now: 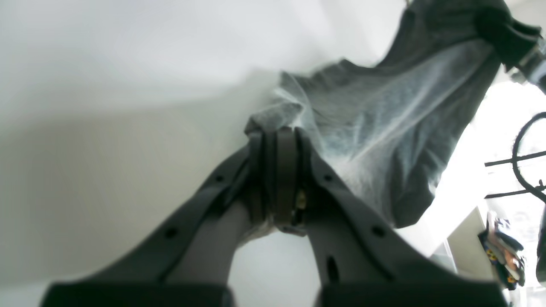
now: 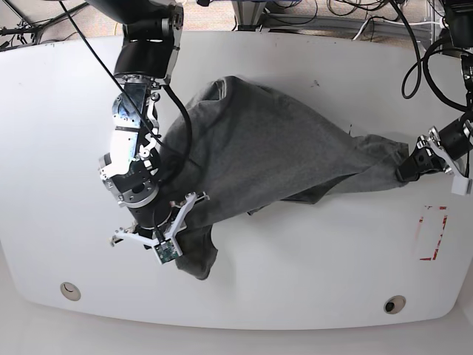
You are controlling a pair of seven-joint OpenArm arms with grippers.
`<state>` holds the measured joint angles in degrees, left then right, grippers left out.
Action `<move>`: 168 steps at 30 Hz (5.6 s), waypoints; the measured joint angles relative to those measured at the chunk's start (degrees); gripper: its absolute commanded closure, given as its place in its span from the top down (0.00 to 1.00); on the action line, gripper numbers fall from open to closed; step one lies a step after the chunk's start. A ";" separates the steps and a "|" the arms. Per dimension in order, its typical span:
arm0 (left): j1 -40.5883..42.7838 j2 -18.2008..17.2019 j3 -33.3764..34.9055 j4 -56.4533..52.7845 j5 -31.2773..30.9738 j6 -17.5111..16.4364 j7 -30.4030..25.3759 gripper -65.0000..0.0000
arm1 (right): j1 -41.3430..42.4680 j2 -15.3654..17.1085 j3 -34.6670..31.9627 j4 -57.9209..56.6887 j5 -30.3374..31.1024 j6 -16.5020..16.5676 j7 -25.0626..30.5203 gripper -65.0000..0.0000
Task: Fold the T-shirt properly
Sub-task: 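Lift and drag the T-shirt with both grippers, stretching it between them, then lay the T-shirt back down, pulling it toward the robot with both grippers, then release the sleeve and move the left gripper to the T-shirt's side edge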
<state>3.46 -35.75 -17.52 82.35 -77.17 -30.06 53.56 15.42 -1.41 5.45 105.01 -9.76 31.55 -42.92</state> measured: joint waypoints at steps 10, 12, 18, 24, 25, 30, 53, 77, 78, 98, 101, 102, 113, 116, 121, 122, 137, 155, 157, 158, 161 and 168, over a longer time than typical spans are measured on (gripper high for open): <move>-10.60 -3.06 -0.11 0.00 -0.04 -1.57 0.17 0.00 | 8.61 3.91 -4.22 4.02 0.90 0.04 -1.33 0.00; -12.85 -3.04 -0.17 0.00 -0.15 -3.67 0.50 0.00 | 10.54 3.98 -4.46 3.98 0.70 0.11 -1.68 0.00; -21.29 -4.92 0.00 0.15 -0.31 -7.54 5.16 0.00 | 17.77 4.13 -4.39 3.93 0.50 3.93 -2.67 0.00; -28.94 -8.20 -0.22 0.13 -0.66 -7.96 5.27 0.00 | 26.99 3.89 -4.74 4.09 0.94 4.70 -8.35 0.00; -29.97 -8.68 -0.22 0.15 -0.72 -7.98 5.25 0.00 | 28.37 3.91 -4.76 4.11 0.96 4.72 -8.79 0.00; -36.04 -11.02 -0.22 0.13 -0.87 -8.13 5.51 0.00 | 35.30 4.00 -4.57 4.11 0.79 6.45 -10.93 0.00; -46.23 -14.53 5.68 0.44 -1.62 -8.28 4.98 0.00 | 36.09 5.79 -4.28 10.36 0.92 8.83 -17.66 0.00; -4.50 0.68 -4.09 12.92 -0.02 -7.89 7.48 0.00 | -2.89 1.99 6.01 10.84 0.90 9.01 -9.64 0.00; -2.89 1.40 -4.11 13.60 0.09 -7.89 7.58 0.00 | -4.00 1.60 6.47 10.84 0.85 9.01 -9.57 0.00; 20.59 6.75 -3.76 19.65 2.80 -7.50 7.08 0.00 | -23.47 -0.48 8.48 10.78 -0.17 8.70 -1.79 0.00; 21.79 6.62 -3.78 19.65 4.33 -7.50 6.95 0.00 | -25.40 -0.70 8.48 10.75 -0.13 8.74 -0.70 0.00; 22.05 6.64 -3.78 19.65 5.29 -7.52 6.93 0.01 | -25.99 -0.87 8.48 10.75 -0.15 8.72 -0.20 0.00; 21.53 6.69 -3.80 16.83 7.76 -7.50 7.76 0.81 | -28.04 -1.62 8.57 10.75 0.00 8.72 3.28 0.00; 20.13 6.82 -3.67 14.23 8.26 -7.48 8.48 0.88 | -28.00 -1.77 8.59 10.75 -0.02 8.72 3.30 0.00; 13.42 6.95 -3.54 7.65 8.57 -7.37 8.52 0.88 | -27.87 -2.69 8.52 10.75 -0.33 8.70 3.32 0.00; 11.58 6.97 -3.54 5.70 8.55 -7.39 8.55 0.88 | -27.82 -2.73 8.44 10.75 -0.11 8.72 3.32 0.00; -15.17 7.13 -0.37 -21.09 14.14 -7.43 8.31 0.88 | -25.24 -4.81 8.33 10.12 -0.04 8.57 3.34 0.00; -26.25 11.52 -0.48 -37.90 33.55 -7.45 -4.20 0.75 | -23.89 -4.66 8.59 10.05 -0.44 8.57 3.26 0.00; -27.34 11.96 -0.46 -39.45 35.08 -7.45 -5.18 0.75 | -23.91 -4.70 8.55 10.03 -0.37 8.57 3.28 0.00; -27.82 12.28 -0.42 -40.22 36.15 -7.45 -5.95 0.75 | -23.87 -4.81 8.52 10.03 -0.39 8.57 3.26 0.00; -29.20 12.61 -0.42 -41.79 37.48 -7.54 -7.34 0.75 | -23.85 -4.76 8.52 10.03 -0.37 8.57 3.28 0.00; -31.01 12.74 -0.48 -44.87 42.27 -7.43 -10.80 0.75 | -23.87 -4.66 8.52 10.03 -0.37 8.57 3.28 0.00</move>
<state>-27.55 -23.00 -18.00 37.47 -34.89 -37.50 42.76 -8.45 -6.07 13.98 115.04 -10.13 40.12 -39.64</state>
